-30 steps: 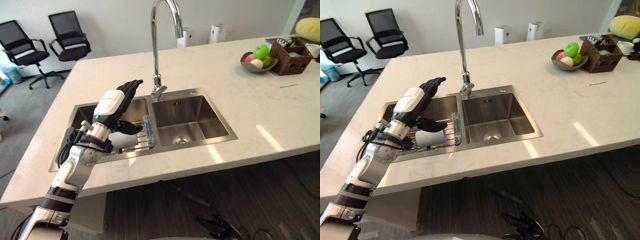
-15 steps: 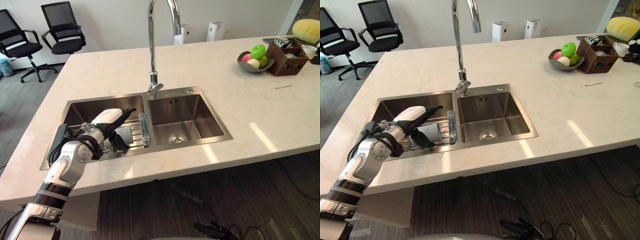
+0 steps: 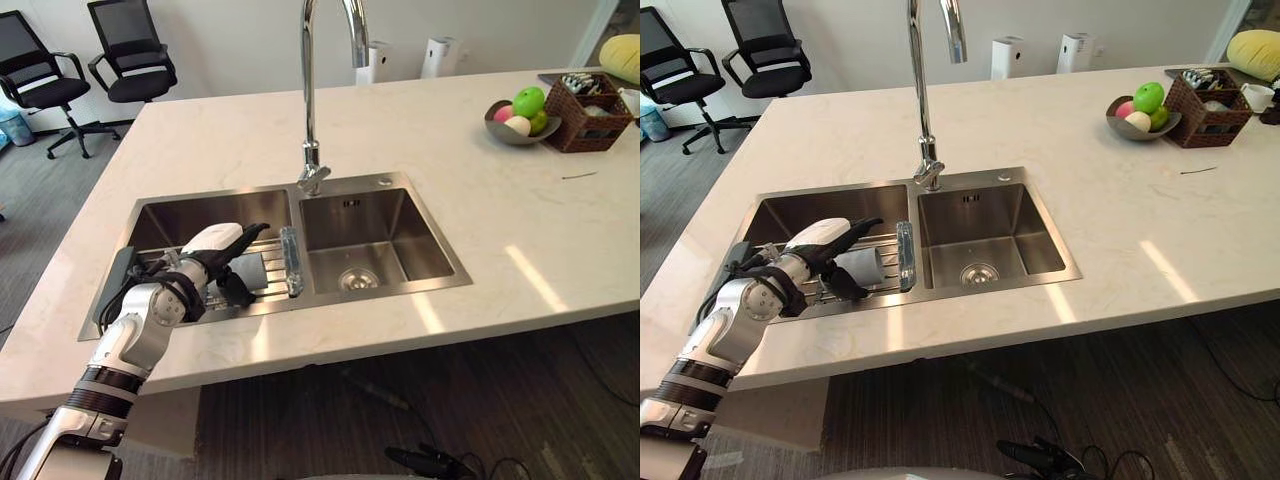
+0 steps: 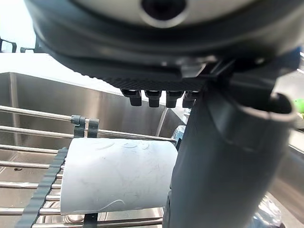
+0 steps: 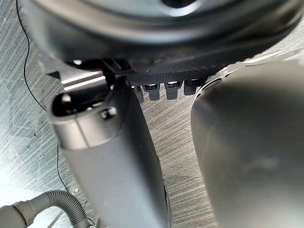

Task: Walk over to the sink, pick up the cup, carry it to the dishwasher, place the cup inside the dishwasher, then close the dishwasher door

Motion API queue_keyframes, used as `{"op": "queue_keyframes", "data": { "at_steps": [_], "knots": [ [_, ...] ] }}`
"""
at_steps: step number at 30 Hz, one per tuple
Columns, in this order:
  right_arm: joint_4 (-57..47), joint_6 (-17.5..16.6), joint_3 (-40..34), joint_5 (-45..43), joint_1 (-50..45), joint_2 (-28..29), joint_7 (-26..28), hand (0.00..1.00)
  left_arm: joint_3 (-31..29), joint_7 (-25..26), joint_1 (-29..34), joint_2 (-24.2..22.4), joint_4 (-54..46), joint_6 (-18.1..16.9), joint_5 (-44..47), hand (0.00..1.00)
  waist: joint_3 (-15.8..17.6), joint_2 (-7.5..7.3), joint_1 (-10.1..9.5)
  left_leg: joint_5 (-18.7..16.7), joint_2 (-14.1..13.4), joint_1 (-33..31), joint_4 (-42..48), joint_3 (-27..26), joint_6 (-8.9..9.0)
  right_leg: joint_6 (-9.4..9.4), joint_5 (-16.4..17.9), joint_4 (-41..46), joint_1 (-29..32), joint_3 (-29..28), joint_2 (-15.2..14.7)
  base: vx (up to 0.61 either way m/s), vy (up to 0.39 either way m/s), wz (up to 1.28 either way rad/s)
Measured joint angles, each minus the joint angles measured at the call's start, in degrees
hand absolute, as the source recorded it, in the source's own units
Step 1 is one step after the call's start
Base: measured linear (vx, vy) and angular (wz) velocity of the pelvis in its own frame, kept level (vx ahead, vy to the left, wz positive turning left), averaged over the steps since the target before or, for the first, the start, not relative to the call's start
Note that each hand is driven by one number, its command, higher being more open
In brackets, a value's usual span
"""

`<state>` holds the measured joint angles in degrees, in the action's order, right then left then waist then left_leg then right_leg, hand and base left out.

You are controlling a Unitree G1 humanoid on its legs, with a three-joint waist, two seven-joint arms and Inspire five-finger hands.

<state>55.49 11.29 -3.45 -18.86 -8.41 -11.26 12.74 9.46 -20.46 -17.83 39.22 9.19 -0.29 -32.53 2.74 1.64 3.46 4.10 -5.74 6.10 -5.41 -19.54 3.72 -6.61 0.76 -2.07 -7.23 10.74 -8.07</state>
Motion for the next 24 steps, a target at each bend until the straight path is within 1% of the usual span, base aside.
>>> {"op": "queue_keyframes", "data": {
  "at_steps": [7,14,18,24],
  "knots": [
    [0.0,1.3,0.0,0.0,0.5,-0.1,0.0,1.0,-1.0,-1.6,-0.2,-0.4,2.8,1.2,0.6,1.0,-0.4,0.04,0.57,-0.1,-0.1,0.2,0.0,-0.6,0.11,0.06,-0.4,-0.6,-0.1,-0.6,0.1,0.0,-0.005,-0.04],
    [0.0,2.8,0.0,0.0,1.2,-0.3,0.4,1.0,-1.3,-2.5,-1.8,-0.9,8.9,1.3,1.2,1.0,-0.5,0.03,1.09,-0.3,-0.1,0.8,0.0,-1.2,0.32,0.06,-0.8,-1.4,-0.7,-1.1,0.2,0.0,-0.005,-0.04],
    [-0.1,3.1,0.0,0.0,1.5,-0.4,0.9,1.0,-0.9,-4.3,-3.1,-1.0,13.3,1.8,1.1,1.0,-0.5,0.05,2.06,-0.4,-0.2,0.9,0.0,-1.4,0.41,0.07,-0.8,-1.5,-0.7,-1.3,0.3,0.0,-0.004,-0.01],
    [-0.1,3.7,0.0,0.0,1.4,-0.7,1.5,1.0,-0.3,-8.9,-5.6,-0.9,16.1,3.3,1.0,1.0,-0.8,0.15,2.2,-0.6,-0.4,1.0,0.0,-2.0,0.63,0.06,-1.1,-2.0,-0.8,-1.7,0.5,0.0,-0.018,-0.05]
  ]
}}
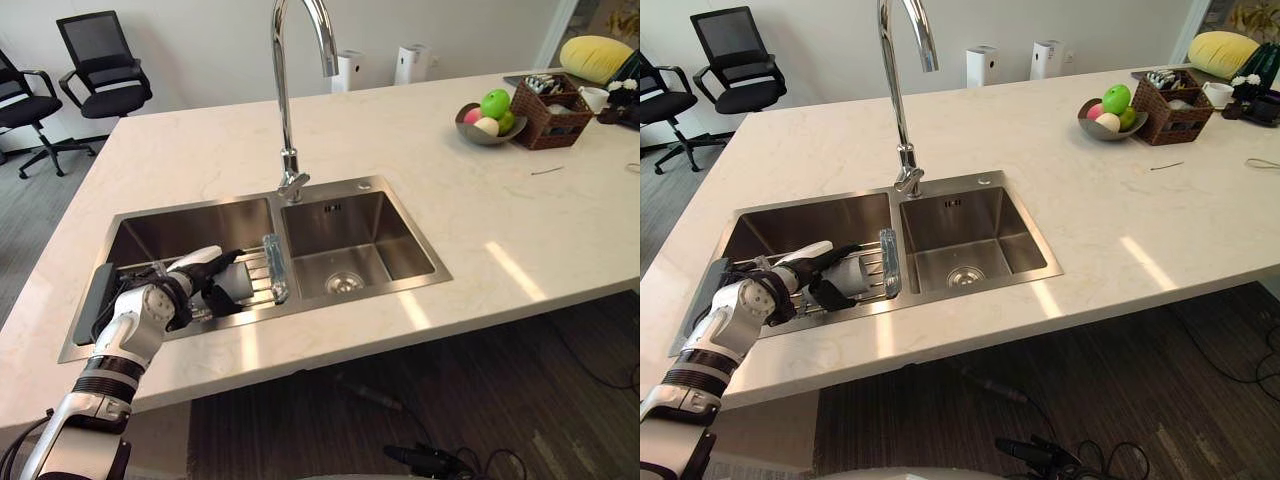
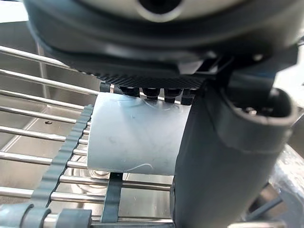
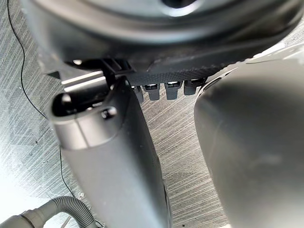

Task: Walk over to the sink, pick up the cup, carry it to the dishwasher, place the cup inside the dishwasher, then close the dishwasher door

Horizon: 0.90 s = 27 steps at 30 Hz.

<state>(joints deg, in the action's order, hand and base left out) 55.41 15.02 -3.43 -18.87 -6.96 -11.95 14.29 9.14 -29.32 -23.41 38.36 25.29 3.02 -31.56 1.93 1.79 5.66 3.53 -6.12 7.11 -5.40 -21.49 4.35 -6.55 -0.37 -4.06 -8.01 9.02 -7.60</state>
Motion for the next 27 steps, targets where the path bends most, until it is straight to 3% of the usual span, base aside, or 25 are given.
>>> {"op": "queue_keyframes", "data": {
  "at_steps": [2,3,8,13,20,27],
  "knots": [
    [0.0,0.4,0.0,0.0,0.0,-0.2,0.5,1.0,0.3,-1.5,-0.3,0.3,0.3,0.7,-0.2,1.0,-0.1,0.17,0.04,-0.1,-0.1,0.3,0.0,-0.5,0.17,0.05,0.0,0.0,0.0,-0.5,0.1,0.0,-0.021,-0.14],
    [0.0,0.6,0.0,0.0,0.0,-0.2,0.9,1.0,0.4,-3.4,-0.6,0.5,0.7,1.2,-0.5,0.0,-0.3,0.4,0.06,-0.2,-0.2,0.6,0.0,-1.0,0.32,0.08,-0.1,-0.1,0.0,-1.0,0.2,-0.01,-0.012,-0.13],
    [0.0,0.7,-0.2,0.0,0.0,-0.4,1.8,1.0,0.4,-7.1,-3.4,0.5,4.6,2.8,-2.6,0.0,-0.5,0.73,0.91,-0.3,-0.6,0.9,0.0,-1.4,0.43,0.16,-0.1,-0.1,0.0,-1.5,0.5,-0.02,-0.025,-0.07],
    [0.0,0.7,-0.6,0.0,0.0,-0.4,2.2,1.0,0.3,-5.4,-4.7,0.7,7.4,2.6,-2.7,0.0,-0.6,0.83,1.37,-0.4,-0.7,1.2,0.0,-2.0,0.58,0.19,-0.1,-0.1,0.0,-2.0,0.7,-0.01,-0.023,-0.06],
    [0.0,0.6,-0.8,0.0,0.0,-0.3,2.3,1.0,0.4,9.3,-2.4,0.0,10.8,-1.8,-0.9,0.0,-0.6,0.81,1.17,-0.4,-0.7,1.2,0.0,-1.8,0.58,0.2,-0.1,-0.1,0.0,-1.9,0.7,0.0,0.0,0.0],
    [0.1,0.1,-0.8,0.0,-0.5,-0.3,2.2,1.0,-0.5,24.4,1.8,-1.9,8.8,-8.0,3.0,0.0,-0.4,0.53,-0.27,-0.3,-0.7,0.2,0.0,-0.3,0.65,0.33,0.1,-0.1,0.0,-0.4,0.7,0.0,-0.026,0.1]
  ]
}}
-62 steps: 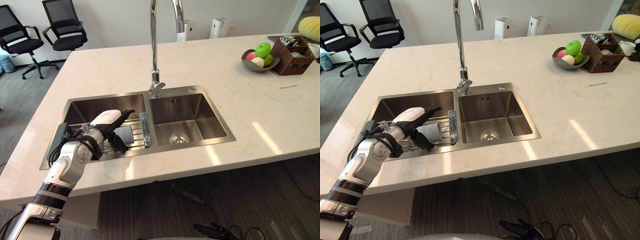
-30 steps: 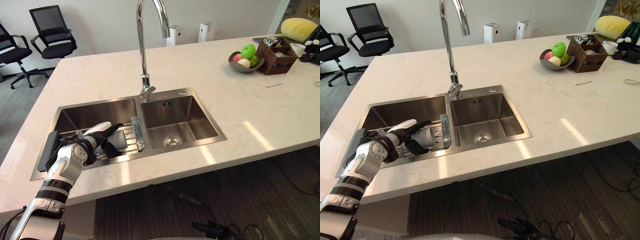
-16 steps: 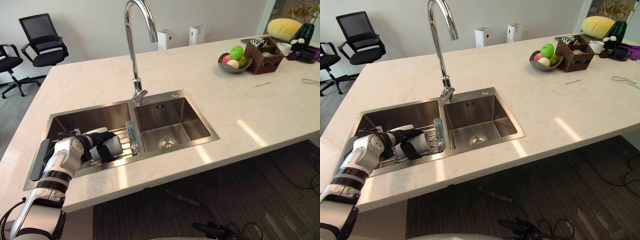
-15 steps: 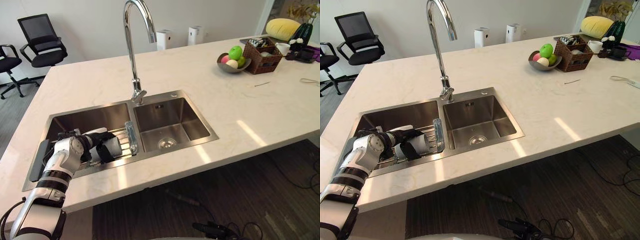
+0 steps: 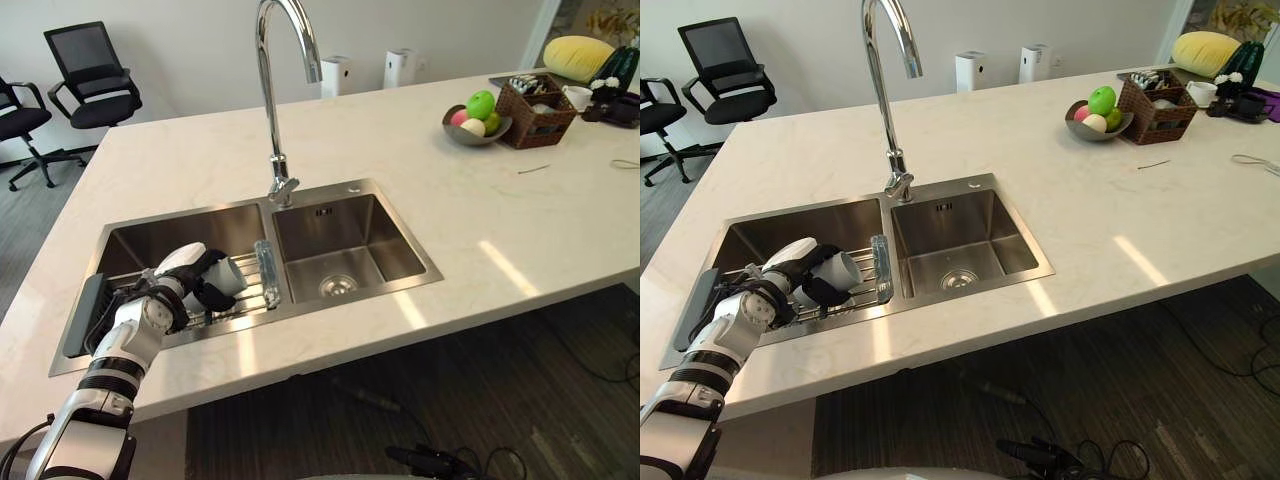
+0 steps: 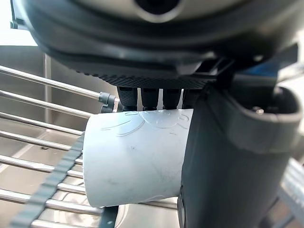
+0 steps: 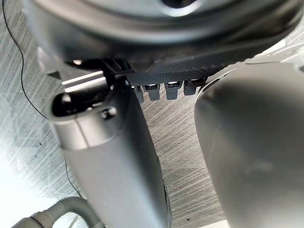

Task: Walk over to the sink, pick up the cup, carry it to the dishwasher, place the cup inside the dishwasher, then close the dishwasher door

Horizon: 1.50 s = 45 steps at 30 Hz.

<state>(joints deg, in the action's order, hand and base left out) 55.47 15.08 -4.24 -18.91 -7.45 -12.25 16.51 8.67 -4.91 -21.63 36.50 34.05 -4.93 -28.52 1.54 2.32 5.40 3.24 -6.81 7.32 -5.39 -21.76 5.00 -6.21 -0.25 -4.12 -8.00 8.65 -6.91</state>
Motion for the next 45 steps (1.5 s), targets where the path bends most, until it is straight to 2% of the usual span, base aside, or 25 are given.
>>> {"op": "queue_keyframes", "data": {
  "at_steps": [4,6,7,9,12,15,19,26,28,29,30,31,32,33,34,35,36,37,38,39,40,41,42,43,45],
  "knots": [
    [0.2,-1.2,0.0,-0.1,-0.6,0.2,0.0,1.0,-4.1,6.9,1.8,-2.0,-4.0,-2.7,5.2,0.0,0.1,-0.23,-0.69,0.2,-0.1,-0.4,0.0,1.0,0.09,0.12,0.4,0.3,0.0,0.9,0.1,0.0,-0.027,0.13],
    [0.4,-2.2,0.1,-0.1,-1.1,0.3,0.0,1.0,-8.2,11.8,3.6,-4.0,-9.9,-4.7,10.2,0.0,0.3,-0.4,-1.49,0.3,-0.2,-0.5,0.0,1.2,0.19,0.24,0.6,0.5,-0.2,1.1,0.2,0.0,-0.013,0.02],
    [0.4,-2.2,0.1,-0.1,-1.1,0.3,0.0,1.0,-8.4,11.9,3.7,-4.1,-10.2,-4.7,10.4,0.0,0.3,-0.41,-1.49,0.3,-0.2,-0.5,0.0,1.2,0.19,0.24,0.6,0.6,-0.2,1.1,0.2,-0.01,-0.027,0.11],
    [0.4,-3.4,0.1,-0.1,-1.6,0.7,-0.1,1.0,-14.3,18.4,8.3,-8.3,-22.3,-8.1,15.3,0.0,0.5,-0.72,-1.88,0.5,-0.4,-0.4,0.0,2.0,0.26,0.52,1.5,1.8,-0.2,1.7,0.3,-0.02,-0.027,0.14],
    [0.5,-4.0,0.0,-0.1,-2.3,0.7,-0.1,1.0,-19.3,23.7,14.0,-15.1,-34.9,-11.6,17.7,0.0,0.5,-0.78,-3.24,0.7,-0.6,-0.6,0.0,3.0,0.31,0.64,2.5,3.4,0.0,2.3,0.4,-0.03,-0.028,0.16],
    [0.6,-4.2,0.0,-0.1,-2.8,0.7,-0.2,1.0,-21.2,26.3,18.4,-20.7,-42.7,-14.4,20.8,0.0,0.5,-0.91,-4.53,1.4,-0.8,-1.9,0.5,5.4,0.26,0.79,3.4,4.7,0.2,4.6,0.4,-0.04,-0.036,0.45],
    [1.5,-4.4,0.1,-0.5,-3.2,0.7,-1.5,1.0,-23.0,27.8,22.8,-25.3,-47.9,-17.2,23.2,0.0,0.7,-1.16,-7.78,3.0,-1.4,-4.5,0.5,9.4,0.28,1.52,4.3,6.1,1.1,8.2,1.1,-0.07,-0.047,0.47],
    [2.5,-4.9,-1.1,-2.2,-3.3,0.8,-2.4,1.0,-26.0,31.8,33.6,-31.8,-55.9,-19.5,27.4,0.0,1.0,-0.61,-8.75,4.0,-1.1,-6.3,1.2,14.3,0.2,1.43,7.1,10.2,1.1,12.7,0.6,-0.04,-0.031,0.38],
    [3.1,-4.1,-2.2,-1.9,-3.2,0.5,-1.9,1.0,-26.0,32.1,36.2,-34.9,-58.7,-20.5,27.4,0.0,1.3,-0.1,-8.96,6.0,-0.2,-8.7,0.5,19.6,-0.24,1.6,9.2,12.6,1.1,18.5,0.0,-0.06,-0.049,1.19],
    [3.5,-4.1,-2.3,-1.4,-3.2,0.3,-1.6,1.0,-26.0,32.1,36.7,-35.5,-59.2,-20.7,27.4,0.0,1.3,0.09,-9.19,6.3,0.0,-9.1,0.5,20.2,-0.62,1.8,9.9,13.4,1.2,19.8,-0.2,-0.07,-0.044,1.04],
    [3.8,-4.1,-2.3,-0.9,-3.0,-0.2,-1.3,1.0,-26.0,32.2,37.2,-36.0,-59.7,-20.8,27.4,0.0,1.4,0.37,-9.63,5.9,0.2,-9.8,0.5,20.9,-2.67,1.99,10.5,14.2,1.3,21.2,-0.3,-0.07,-0.029,1.09],
    [4.5,-4.2,-3.3,0.6,-2.8,-0.5,-0.4,1.0,-26.1,32.5,38.0,-36.3,-60.2,-21.1,27.4,0.0,1.4,-0.09,-10.42,0.6,0.8,-11.7,0.5,15.0,-12.83,2.45,10.2,12.6,1.2,24.2,-1.0,-0.08,-0.047,1.3],
    [5.3,-4.5,-3.8,0.6,-2.5,0.0,0.1,1.0,-26.1,32.6,37.7,-36.3,-60.2,-21.1,27.4,0.0,1.3,-1.37,-10.16,-1.5,1.0,-12.8,2.6,10.6,-15.22,3.0,9.5,10.4,1.0,25.8,-1.6,-0.08,-0.035,1.98],
    [7.8,-5.3,-4.7,0.6,-1.1,-0.4,0.4,1.0,-25.5,32.4,36.5,-36.6,-60.5,-22.3,27.2,0.0,2.8,-1.68,-9.92,-3.8,-0.7,-18.1,17.6,2.1,-16.75,2.57,9.0,10.7,0.7,31.1,-3.4,-0.06,-0.017,1.67],
    [8.4,-5.2,-4.8,0.6,-0.6,-1.0,0.2,1.0,-25.3,32.3,36.5,-36.8,-60.7,-23.3,27.4,0.0,3.2,-0.9,-10.27,-4.8,-2.7,-19.1,25.4,-2.2,-18.25,2.25,9.0,12.1,0.3,33.1,-3.9,-0.04,0.008,1.86],
    [7.7,-5.1,-4.2,0.4,-0.9,-2.5,0.1,1.0,-24.8,31.9,36.8,-37.3,-60.7,-25.0,27.6,0.0,3.2,1.7,-11.14,-5.7,-5.9,-17.9,33.0,-10.4,-19.78,2.55,9.7,15.7,-0.7,36.6,-3.7,-0.01,0.023,2.02],
    [5.8,-6.0,-4.6,0.4,-2.1,-3.8,-0.6,1.0,-21.8,31.0,35.8,-37.9,-60.7,-25.2,28.6,0.0,3.8,3.4,-10.4,-2.1,-4.5,-16.9,29.2,-14.6,-20.25,5.0,12.4,23.9,0.8,39.8,-6.8,-0.08,0.06,2.37],
    [5.9,-6.2,-5.2,0.2,-2.0,-4.2,-0.5,1.0,-20.5,30.6,35.6,-38.7,-60.6,-25.6,28.8,0.0,3.6,3.21,-8.92,1.1,-1.4,-16.5,22.5,-12.8,-19.43,6.2,13.6,21.9,1.5,39.0,-5.6,-0.14,0.054,3.15],
    [5.9,-6.2,-7.1,-0.4,-1.3,-2.7,-0.8,1.0,-20.8,29.3,33.4,-38.7,-61.1,-26.4,29.8,0.0,3.7,0.31,-7.12,-1.5,1.2,-14.1,19.9,-13.9,-20.62,7.63,8.6,11.1,1.8,39.4,-3.7,-0.23,0.01,3.11],
    [4.9,-6.8,-6.8,-1.1,-1.4,-2.2,-2.0,1.0,-19.6,29.5,32.0,-38.7,-59.1,-28.5,30.8,0.0,4.2,0.7,-7.18,-9.8,-5.4,-9.8,30.0,-22.8,-18.16,4.64,7.7,12.0,-0.8,45.3,-3.6,-0.16,-0.028,2.84],
    [4.4,-6.8,-6.7,-1.3,-1.3,-2.2,-2.5,1.0,-19.1,29.5,32.3,-38.6,-58.1,-29.3,31.5,0.0,4.3,0.67,-7.2,-10.9,-7.6,-7.0,31.4,-26.0,-15.22,4.82,7.9,12.3,-1.8,47.4,-3.6,-0.12,0.025,2.32],
    [4.0,-6.6,-6.6,-1.5,-1.0,-2.4,-3.4,1.0,-17.0,29.6,33.1,-38.8,-55.9,-29.6,32.1,0.0,4.2,0.71,-7.03,-10.8,-10.0,-3.0,30.6,-30.4,-10.61,4.79,7.9,12.5,-3.0,51.7,-3.9,-0.06,0.123,2.08],
    [3.4,-6.3,-6.6,-1.5,-0.8,-2.4,-4.0,1.0,-14.6,29.9,34.3,-38.9,-54.8,-29.5,31.7,0.0,4.0,1.01,-7.34,-9.4,-11.4,-0.2,27.4,-33.2,-8.77,4.54,7.7,12.5,-3.8,56.0,-4.1,-0.07,0.156,2.02],
    [3.3,-6.2,-6.6,-1.5,-0.7,-2.4,-4.2,1.0,-13.2,29.9,34.9,-38.9,-54.5,-29.4,31.5,0.0,3.8,1.32,-7.51,-9.1,-11.8,0.9,25.9,-33.8,-7.84,4.48,7.7,13.0,-4.1,58.0,-4.3,-0.08,0.187,1.85],
    [3.2,-4.9,-6.6,-1.5,0.4,-2.2,-4.6,1.0,-10.2,28.3,36.9,-39.2,-54.5,-28.6,30.8,0.0,4.1,2.76,-7.61,-9.5,-10.7,3.4,18.9,-32.0,-0.81,4.48,7.7,16.8,-5.8,64.8,-6.0,-0.1,0.243,1.84]
  ]
}}
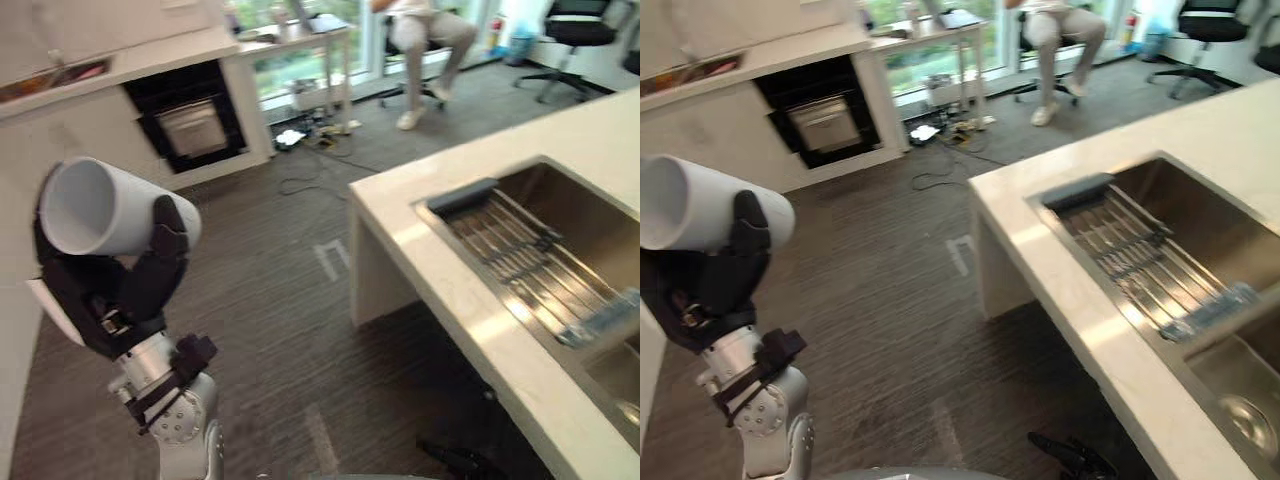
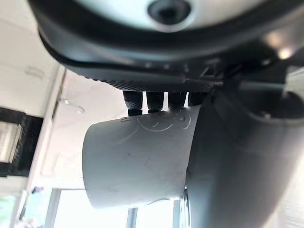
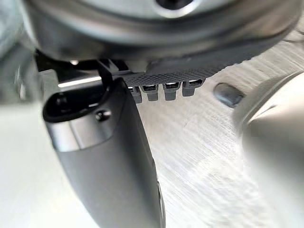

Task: Walk over to the sink, pick up the cup, carry it to the dishwasher, place the cup inside the dishwasher, then close the dishwasher door

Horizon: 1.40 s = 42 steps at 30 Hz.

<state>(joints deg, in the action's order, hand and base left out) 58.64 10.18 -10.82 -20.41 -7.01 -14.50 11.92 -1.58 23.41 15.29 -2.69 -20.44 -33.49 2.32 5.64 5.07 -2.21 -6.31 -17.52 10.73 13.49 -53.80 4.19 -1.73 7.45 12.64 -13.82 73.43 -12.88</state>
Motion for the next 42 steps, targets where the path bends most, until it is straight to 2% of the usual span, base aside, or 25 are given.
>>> {"op": "queue_keyframes", "data": {
  "at_steps": [1,2,3,4,5,6,7,10,11,13,14,15,18,22,23,28,33,35,36,37,38,39,40,41,42],
  "knots": [
    [-0.1,0.4,0.0,-0.1,0.0,0.2,-0.2,1.0,0.4,-0.9,0.0,0.0,0.0,0.3,0.0,0.0,0.2,0.21,-0.1,-0.4,0.8,-0.2,-1.7,1.5,1.88,0.01,0.0,1.3,-0.5,0.7,-0.8,-0.12,0.306,1.91],
    [-0.5,1.2,-0.2,-0.5,0.0,1.3,-1.2,1.0,1.0,-2.5,-0.3,0.3,0.1,1.1,0.0,0.0,1.0,0.09,-0.71,-0.8,3.4,-0.4,-3.4,5.0,3.22,0.92,0.3,6.0,-1.9,-1.0,-4.3,-0.13,0.332,2.06],
    [-2.6,1.5,-0.7,-1.2,-1.8,2.3,-2.1,1.0,2.3,-3.6,-0.4,0.6,0.3,2.1,0.3,0.0,1.8,-1.05,-0.78,-1.3,6.9,-0.9,-4.3,9.7,1.11,3.63,-0.3,12.6,-2.1,-8.1,-9.0,-0.11,0.332,2.27],
    [-4.6,1.3,-1.4,-2.3,-2.9,2.7,-2.5,1.0,3.6,-4.4,-0.6,0.9,0.7,2.1,1.1,0.0,1.7,-1.14,-0.43,-1.1,8.9,-1.4,-5.3,13.6,-0.06,5.38,-1.4,15.8,-1.6,-13.1,-11.0,-0.05,0.318,2.98],
    [-6.7,1.2,-2.5,-4.4,-4.0,3.5,-3.4,1.0,6.1,-5.7,-1.4,2.0,1.4,2.2,2.3,0.0,1.1,-0.64,1.41,-1.1,10.2,-4.0,-5.5,21.8,-2.45,5.99,-2.6,19.1,1.2,-25.9,-10.7,0.0,0.185,3.11],
    [-6.8,1.4,-2.4,-5.1,-3.4,4.1,-3.7,1.0,7.5,-6.2,-2.7,3.2,2.0,1.8,2.3,0.0,0.7,-0.16,1.69,-1.1,10.1,-6.7,-5.2,27.4,-3.53,1.8,1.6,16.8,3.9,-36.3,-5.6,0.06,0.16,3.8],
    [-6.7,1.5,-2.2,-5.9,-2.0,5.4,-4.8,1.0,8.8,-6.3,-4.8,4.0,3.9,1.1,2.9,0.0,1.1,0.42,1.22,-0.1,10.0,-8.5,-6.4,34.3,-4.19,-0.21,5.9,11.5,7.1,-47.3,2.5,0.06,0.038,2.5],
    [-6.3,1.5,-0.9,-8.3,-0.6,6.4,-6.0,1.0,9.6,-5.3,-5.5,5.5,7.8,2.1,3.3,0.0,0.9,0.12,0.26,0.1,11.2,-6.2,-9.6,39.6,-4.16,-0.38,6.3,4.2,12.9,-57.7,9.3,0.15,0.06,1.37],
    [-6.3,1.5,-0.3,-9.2,-0.1,6.4,-6.0,1.0,9.9,-4.7,-5.5,6.1,8.1,2.7,3.2,0.0,0.8,-0.12,0.23,0.1,11.6,-5.6,-10.3,40.2,-4.16,-0.32,6.2,3.5,15.1,-59.0,9.9,0.22,0.005,0.71],
    [-7.6,2.3,1.0,-12.0,1.7,6.5,-6.2,1.0,11.8,-3.3,-6.6,7.7,9.1,4.5,1.9,0.0,0.5,-0.76,1.06,-0.3,12.3,-4.7,-11.4,43.0,-3.68,1.02,2.4,0.1,22.8,-62.9,12.4,0.27,-0.094,0.69],
    [-7.7,2.6,1.4,-12.3,2.2,6.6,-6.3,1.0,12.4,-3.2,-7.0,8.2,9.3,5.0,1.4,0.0,0.5,-1.01,1.43,-0.6,12.6,-4.5,-11.1,43.7,-3.21,1.32,-0.1,-1.5,23.8,-63.9,12.6,0.27,-0.158,0.82],
    [-8.2,2.8,2.7,-12.9,2.4,6.8,-6.9,1.0,13.3,-3.3,-7.8,9.7,9.3,5.9,0.3,0.0,1.0,-3.11,1.77,-2.2,14.3,-3.3,-9.8,44.3,-2.04,2.8,-9.7,-3.3,24.8,-65.4,11.0,0.2,-0.171,0.73],
    [-6.5,3.4,3.9,-13.8,3.5,5.4,-8.1,1.0,14.3,-5.4,-8.1,8.8,9.6,7.3,-1.8,0.0,1.2,-1.48,1.65,-7.4,11.3,-2.7,-2.4,45.5,0.26,3.03,-8.5,-2.8,20.3,-63.2,12.4,0.2,-0.147,0.44],
    [-5.7,2.8,4.4,-14.4,3.2,5.5,-8.8,1.0,13.8,-7.7,-9.3,8.2,9.2,7.5,-1.0,0.0,0.9,-0.52,1.64,-8.5,9.0,-1.1,-2.9,45.6,0.71,4.57,-6.9,-3.5,18.1,-61.6,14.7,0.14,-0.071,0.17],
    [-4.4,-1.7,4.3,-16.1,-2.1,8.1,-9.6,1.0,15.9,-13.9,-9.2,10.5,7.5,7.8,3.4,0.0,-0.9,-5.52,3.13,-8.1,12.8,0.2,-4.9,44.6,-1.03,2.19,-5.4,2.5,21.1,-64.1,10.9,0.0,0.0,0.0],
    [-4.4,-1.8,3.7,-16.1,-2.3,8.2,-9.0,1.0,15.1,-13.7,-9.3,10.1,7.2,7.8,3.6,0.0,-1.0,-5.6,3.23,-8.6,13.5,-0.5,-3.7,42.9,-1.06,2.19,-5.6,3.8,23.5,-66.4,11.3,-0.01,0.006,-0.24],
    [-2.8,-6.6,-0.2,-14.7,-6.2,9.3,-2.0,1.0,14.1,-14.2,-12.2,7.5,9.3,8.1,8.6,0.0,0.4,-5.48,6.95,-10.3,13.4,-1.6,-1.2,42.3,-1.61,1.9,-5.4,4.8,24.5,-66.9,11.0,-0.05,0.005,-0.1],
    [-2.1,-10.4,-1.7,-13.7,-9.4,9.7,2.7,1.0,13.0,-14.6,-12.6,6.1,10.9,8.1,11.8,0.0,0.9,-4.89,8.31,-13.6,12.6,-1.7,1.4,41.6,-1.32,2.38,-1.9,9.0,25.3,-66.7,11.5,-0.03,-0.03,-0.14],
    [-2.1,-11.4,-2.4,-13.6,-9.9,9.8,4.0,1.0,12.6,-14.5,-12.6,5.9,11.3,8.1,12.6,0.0,0.8,-4.64,8.59,-14.3,12.2,-1.6,1.9,40.9,-0.97,2.71,-1.1,10.5,25.6,-66.3,11.5,0.03,-0.053,-0.45],
    [-2.2,-13.4,-2.4,-13.0,-10.9,8.9,6.3,1.0,11.5,-14.5,-11.6,5.2,11.7,8.1,14.3,0.0,-0.1,-3.51,8.64,-15.2,10.6,-0.9,2.3,37.8,0.98,3.82,0.9,14.0,26.3,-62.5,11.4,0.19,-0.085,-0.63],
    [-2.1,-15.7,-2.4,-11.7,-11.9,8.2,8.6,1.0,10.9,-14.4,-10.2,4.9,11.8,8.2,16.0,0.0,-1.1,-3.14,8.11,-16.6,8.8,-2.4,9.3,36.3,4.49,3.46,5.3,15.5,25.3,-60.8,11.8,0.24,-0.088,-0.53],
    [-1.4,-16.8,-3.1,-11.2,-11.8,8.0,9.5,1.0,11.0,-14.5,-10.5,5.0,12.4,8.1,16.7,0.0,-0.5,-2.32,8.11,-17.2,7.3,-6.0,17.8,37.6,4.15,3.77,6.9,16.4,25.2,-60.6,12.0,0.29,-0.108,-0.11],
    [0.0,-18.0,-4.2,-10.5,-11.7,7.7,10.1,1.0,11.8,-14.7,-9.4,4.7,13.7,8.9,17.9,0.0,0.0,-2.04,7.97,-13.5,4.4,-13.1,33.2,39.5,2.61,3.92,7.7,15.6,23.6,-60.0,12.2,0.27,-0.091,0.18],
    [1.0,-18.8,-4.3,-9.5,-11.5,6.9,10.6,1.0,11.9,-14.8,-7.3,4.3,14.8,9.7,18.3,0.0,0.4,-1.9,7.78,-13.2,2.5,-18.0,42.5,40.1,1.92,4.01,7.8,13.0,20.5,-59.9,12.7,0.29,-0.089,0.18],
    [1.4,-19.3,-4.3,-9.1,-11.4,6.6,10.9,1.0,11.9,-14.9,-6.5,4.2,15.8,9.7,18.5,0.0,0.6,-1.97,7.59,-13.3,2.2,-19.6,43.9,40.1,1.86,4.1,7.6,11.5,18.7,-59.9,12.7,0.38,-0.075,0.03]
  ]
}}
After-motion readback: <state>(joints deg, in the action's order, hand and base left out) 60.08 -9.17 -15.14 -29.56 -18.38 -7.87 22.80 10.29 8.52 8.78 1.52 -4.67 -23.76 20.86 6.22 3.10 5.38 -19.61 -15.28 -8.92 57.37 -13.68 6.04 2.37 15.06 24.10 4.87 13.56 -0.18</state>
